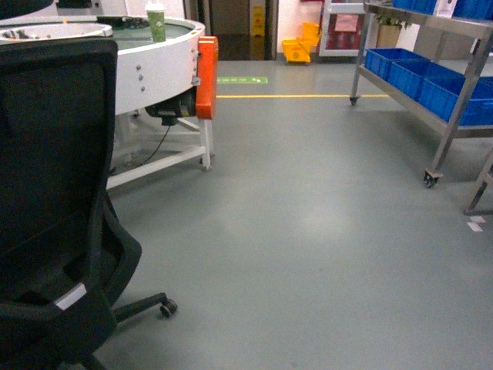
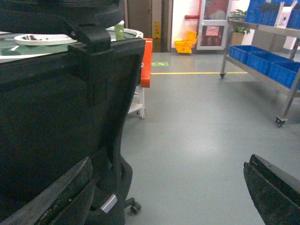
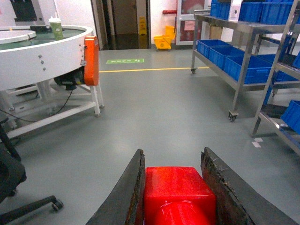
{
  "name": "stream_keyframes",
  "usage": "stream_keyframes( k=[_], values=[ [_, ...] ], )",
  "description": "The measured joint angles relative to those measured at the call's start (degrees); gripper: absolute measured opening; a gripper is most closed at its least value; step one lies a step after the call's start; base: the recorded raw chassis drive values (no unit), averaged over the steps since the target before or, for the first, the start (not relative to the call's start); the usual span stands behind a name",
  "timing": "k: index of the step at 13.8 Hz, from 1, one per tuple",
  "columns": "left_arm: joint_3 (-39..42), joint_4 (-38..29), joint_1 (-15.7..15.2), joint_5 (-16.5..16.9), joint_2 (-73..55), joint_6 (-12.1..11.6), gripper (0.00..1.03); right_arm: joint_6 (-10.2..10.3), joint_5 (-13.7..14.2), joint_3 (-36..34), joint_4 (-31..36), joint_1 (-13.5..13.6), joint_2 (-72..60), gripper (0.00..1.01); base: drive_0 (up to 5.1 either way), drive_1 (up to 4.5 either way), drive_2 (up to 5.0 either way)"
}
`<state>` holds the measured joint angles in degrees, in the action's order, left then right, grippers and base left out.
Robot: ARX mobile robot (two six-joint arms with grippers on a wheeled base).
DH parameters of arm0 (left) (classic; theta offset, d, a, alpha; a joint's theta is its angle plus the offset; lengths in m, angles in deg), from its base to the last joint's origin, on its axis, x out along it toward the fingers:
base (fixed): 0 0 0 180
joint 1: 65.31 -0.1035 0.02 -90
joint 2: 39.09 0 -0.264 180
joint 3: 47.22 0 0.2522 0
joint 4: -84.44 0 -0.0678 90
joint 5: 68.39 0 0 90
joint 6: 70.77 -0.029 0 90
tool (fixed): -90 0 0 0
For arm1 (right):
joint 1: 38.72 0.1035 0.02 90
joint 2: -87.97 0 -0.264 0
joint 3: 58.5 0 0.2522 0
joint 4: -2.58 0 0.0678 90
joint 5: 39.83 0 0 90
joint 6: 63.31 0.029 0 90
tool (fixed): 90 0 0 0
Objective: Pick red block from blue box to shelf
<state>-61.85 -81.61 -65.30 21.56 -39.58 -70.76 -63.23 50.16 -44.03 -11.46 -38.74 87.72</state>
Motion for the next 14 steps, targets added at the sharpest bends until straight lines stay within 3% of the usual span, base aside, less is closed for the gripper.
stream_keyframes(
  k=[3,14],
  values=[
    [0.0,0.0,0.0,0.2,0.0,0.0,0.98,0.0,0.0,0.0,-0.2,0.0,0.0,0.29,2.7,2.38,-4.9],
    [0.0,0.0,0.0,0.0,0.0,0.0,0.98,0.0,0.0,0.0,0.2,0.0,0.0,0.29,0.0,4.27,-4.2]
  ],
)
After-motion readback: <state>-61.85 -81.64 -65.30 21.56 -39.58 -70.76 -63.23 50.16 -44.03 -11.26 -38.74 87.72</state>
